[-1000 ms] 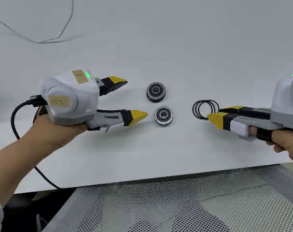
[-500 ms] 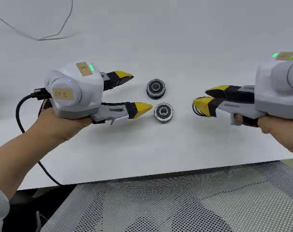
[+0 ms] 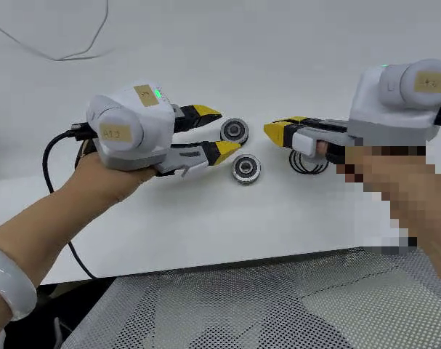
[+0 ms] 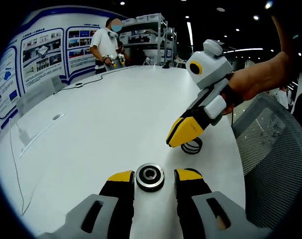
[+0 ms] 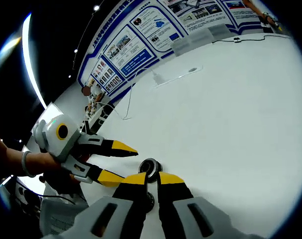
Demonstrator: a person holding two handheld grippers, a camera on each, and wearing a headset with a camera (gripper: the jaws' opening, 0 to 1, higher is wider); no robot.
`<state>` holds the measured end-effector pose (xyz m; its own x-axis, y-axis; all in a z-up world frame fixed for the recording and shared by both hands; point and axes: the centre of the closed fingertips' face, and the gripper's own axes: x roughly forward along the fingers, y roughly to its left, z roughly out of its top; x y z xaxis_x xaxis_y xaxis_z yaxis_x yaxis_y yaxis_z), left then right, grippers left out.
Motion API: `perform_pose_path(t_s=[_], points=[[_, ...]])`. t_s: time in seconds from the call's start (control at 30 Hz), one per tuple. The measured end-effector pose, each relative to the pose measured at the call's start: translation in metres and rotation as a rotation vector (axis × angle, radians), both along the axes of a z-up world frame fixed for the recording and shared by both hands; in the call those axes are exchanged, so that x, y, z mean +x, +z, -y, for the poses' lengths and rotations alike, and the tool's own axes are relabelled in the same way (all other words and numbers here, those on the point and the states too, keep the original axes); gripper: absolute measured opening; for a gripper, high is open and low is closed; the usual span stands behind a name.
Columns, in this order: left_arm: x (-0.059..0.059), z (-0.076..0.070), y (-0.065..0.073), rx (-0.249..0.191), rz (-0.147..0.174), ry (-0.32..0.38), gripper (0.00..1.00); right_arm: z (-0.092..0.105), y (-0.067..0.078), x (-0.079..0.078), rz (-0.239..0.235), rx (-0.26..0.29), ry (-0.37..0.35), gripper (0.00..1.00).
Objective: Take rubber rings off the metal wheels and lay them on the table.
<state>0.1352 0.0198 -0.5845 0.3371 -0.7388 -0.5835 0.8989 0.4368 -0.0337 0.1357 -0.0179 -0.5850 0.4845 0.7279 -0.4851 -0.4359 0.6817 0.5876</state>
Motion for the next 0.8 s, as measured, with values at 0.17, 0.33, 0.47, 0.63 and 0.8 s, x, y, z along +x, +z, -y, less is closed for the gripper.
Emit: perform_pose_path(t_s=[0.17, 0.33, 0.47, 0.63, 0.8], points=[[0.002, 0.002, -0.005, 0.021, -0.001, -0.002, 0.23, -0.008, -0.006, -0.001, -0.021, 0.015, 0.009, 0.09], [0.007, 0.004, -0.009, 0.036, -0.005, 0.004, 0.17, -0.009, -0.006, -0.002, -0.03, 0.022, 0.009, 0.1], [0.009, 0.008, -0.012, 0.045, -0.004, -0.002, 0.16, -0.006, -0.007, -0.002, -0.033, 0.022, 0.005, 0.11], [0.009, 0.009, -0.016, 0.059, -0.001, -0.013, 0.16, -0.004, -0.007, -0.002, -0.035, 0.027, -0.004, 0.11], [0.01, 0.009, -0.019, 0.073, -0.001, -0.019, 0.15, -0.006, -0.008, -0.002, -0.044, 0.04, -0.008, 0.11]])
